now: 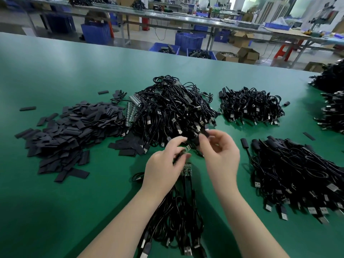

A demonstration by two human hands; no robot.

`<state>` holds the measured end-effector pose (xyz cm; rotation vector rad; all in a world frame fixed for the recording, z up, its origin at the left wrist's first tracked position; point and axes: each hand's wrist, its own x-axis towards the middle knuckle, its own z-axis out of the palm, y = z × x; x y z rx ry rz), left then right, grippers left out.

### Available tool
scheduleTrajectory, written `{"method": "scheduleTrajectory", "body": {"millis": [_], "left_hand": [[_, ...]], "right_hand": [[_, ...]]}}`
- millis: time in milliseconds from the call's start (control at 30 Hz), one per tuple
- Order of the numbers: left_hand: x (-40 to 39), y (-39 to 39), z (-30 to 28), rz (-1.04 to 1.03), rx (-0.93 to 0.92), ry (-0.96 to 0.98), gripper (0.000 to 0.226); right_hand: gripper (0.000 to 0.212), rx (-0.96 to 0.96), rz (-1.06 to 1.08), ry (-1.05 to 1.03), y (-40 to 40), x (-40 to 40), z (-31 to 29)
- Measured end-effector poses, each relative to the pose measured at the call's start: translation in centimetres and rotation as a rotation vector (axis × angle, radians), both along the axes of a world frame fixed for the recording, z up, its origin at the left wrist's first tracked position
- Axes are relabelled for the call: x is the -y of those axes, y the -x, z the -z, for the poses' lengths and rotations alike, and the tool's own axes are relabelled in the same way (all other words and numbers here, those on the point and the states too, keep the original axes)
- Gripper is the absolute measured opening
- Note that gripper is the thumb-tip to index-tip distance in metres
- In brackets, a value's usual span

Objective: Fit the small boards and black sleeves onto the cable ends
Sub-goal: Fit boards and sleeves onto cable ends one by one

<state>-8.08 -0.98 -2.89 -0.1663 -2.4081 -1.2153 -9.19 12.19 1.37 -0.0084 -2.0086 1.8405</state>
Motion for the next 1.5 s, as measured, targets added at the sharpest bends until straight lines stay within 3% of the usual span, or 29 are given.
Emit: {"method": "scheduleTrajectory", "body": {"millis": [133, 233, 400, 600, 1500], "left_hand": [[-0.1, -0.1, 0.1, 0.012, -0.071, -0.029, 0.010], [0.2, 0.1, 0.7, 0.038, -0.088, -0.030, 0.023], [0.1, 0.3, 0.8, 0.067, -0.101, -0.007, 0.023], [0.0, 0.3, 0.6, 0.116, -0.005, -0.038, 0.033], [0.2, 0.6, 0.9, 0.081, -0.034, -0.030, 0.020]], "right_hand": [[0.017, 0.161, -0.022, 0.034, -0.5, -1.6, 3.1], [0.013, 0.188, -0.090, 0.130, -1.0, -2.0, 3.5], [0.013, 0.222, -0.144, 0.239, -1.4, -2.2, 3.5], [0.008, 0.250, -0.161, 0.296, -1.3, -2.2, 3.5], [0.010, 0.218, -0.170, 0.193, -1.3, -2.2, 3.6]]}}
